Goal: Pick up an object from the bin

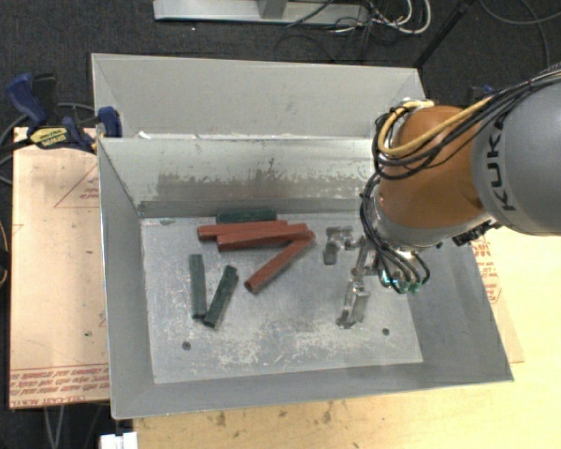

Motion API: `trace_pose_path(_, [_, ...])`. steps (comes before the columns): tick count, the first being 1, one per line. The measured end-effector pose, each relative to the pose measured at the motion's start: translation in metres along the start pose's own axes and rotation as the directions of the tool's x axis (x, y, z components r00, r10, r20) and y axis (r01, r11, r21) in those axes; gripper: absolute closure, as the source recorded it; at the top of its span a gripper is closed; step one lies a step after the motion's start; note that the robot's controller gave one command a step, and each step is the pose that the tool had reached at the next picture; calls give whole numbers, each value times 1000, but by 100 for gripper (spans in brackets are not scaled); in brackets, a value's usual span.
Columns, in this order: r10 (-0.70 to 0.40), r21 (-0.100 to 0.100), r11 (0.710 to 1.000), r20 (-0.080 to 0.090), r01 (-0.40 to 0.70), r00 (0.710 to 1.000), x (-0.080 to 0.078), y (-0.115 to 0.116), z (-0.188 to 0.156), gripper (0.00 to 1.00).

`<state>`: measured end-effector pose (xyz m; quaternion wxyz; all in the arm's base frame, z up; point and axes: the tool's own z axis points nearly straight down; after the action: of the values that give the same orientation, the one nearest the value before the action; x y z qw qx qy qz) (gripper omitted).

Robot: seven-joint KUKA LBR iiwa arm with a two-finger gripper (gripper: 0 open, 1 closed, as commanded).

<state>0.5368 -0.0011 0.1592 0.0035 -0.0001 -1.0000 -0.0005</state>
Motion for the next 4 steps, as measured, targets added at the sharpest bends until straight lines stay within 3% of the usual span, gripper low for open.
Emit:
trace_pose_path(1, [-71, -3, 997, 0, 71, 997, -55, 83, 94, 0])
trace_pose_path(2, [-65, 0, 998, 9, 65, 998, -57, 79, 89, 100])
trace_pose_path(3, [-65, 0, 998, 7, 65, 998, -56, 79, 89, 0])
trace_pose_path(4, [-65, 0, 998, 10, 65, 998, -57, 79, 88, 100])
